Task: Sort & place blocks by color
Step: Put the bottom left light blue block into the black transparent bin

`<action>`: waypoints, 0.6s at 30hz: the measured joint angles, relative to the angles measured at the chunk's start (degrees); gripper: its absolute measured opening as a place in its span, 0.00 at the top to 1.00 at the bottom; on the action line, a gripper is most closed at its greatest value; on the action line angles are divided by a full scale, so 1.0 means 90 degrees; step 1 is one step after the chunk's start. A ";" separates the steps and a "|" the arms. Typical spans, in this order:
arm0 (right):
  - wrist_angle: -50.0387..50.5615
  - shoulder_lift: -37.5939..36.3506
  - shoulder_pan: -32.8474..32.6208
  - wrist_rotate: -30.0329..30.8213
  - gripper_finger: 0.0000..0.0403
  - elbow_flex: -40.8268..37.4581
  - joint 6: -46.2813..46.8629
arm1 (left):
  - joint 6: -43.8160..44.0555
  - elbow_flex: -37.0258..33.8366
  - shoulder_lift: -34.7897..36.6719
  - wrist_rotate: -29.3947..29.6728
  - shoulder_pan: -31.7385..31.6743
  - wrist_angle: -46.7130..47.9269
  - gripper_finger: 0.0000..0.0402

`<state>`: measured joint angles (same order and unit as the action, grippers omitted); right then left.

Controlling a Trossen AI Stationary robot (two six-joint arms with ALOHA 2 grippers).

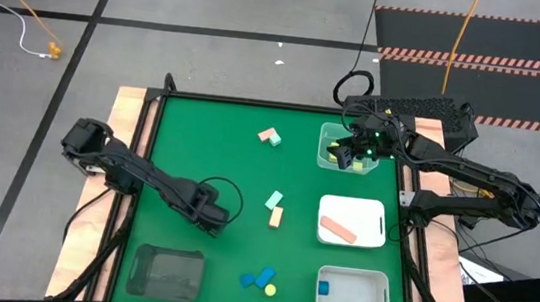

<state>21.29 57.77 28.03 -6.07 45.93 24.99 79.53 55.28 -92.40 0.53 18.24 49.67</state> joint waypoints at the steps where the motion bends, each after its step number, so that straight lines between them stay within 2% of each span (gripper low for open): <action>1: -0.0002 -0.0001 0.0000 0.0000 0.40 0.0000 -0.0002 | -0.0057 0.0135 0.0026 0.0133 -0.0002 0.0024 0.66; 9: -0.0016 0.0001 0.0000 0.0003 0.40 0.0000 -0.0016 | -0.1548 0.1486 0.0075 0.1288 0.0138 -0.0098 0.66; 15: -0.0031 0.0001 0.0000 0.0003 0.40 0.0000 -0.0029 | -0.2920 0.2390 0.0075 0.1353 0.0430 -0.0060 0.66; 18: -0.0031 0.0001 0.0000 0.0003 0.40 0.0000 -0.0067 | -0.3555 0.2783 0.0075 0.1176 0.0660 -0.0064 0.65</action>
<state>21.02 57.78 28.03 -6.04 45.93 24.38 47.54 80.32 -91.72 11.11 24.18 49.09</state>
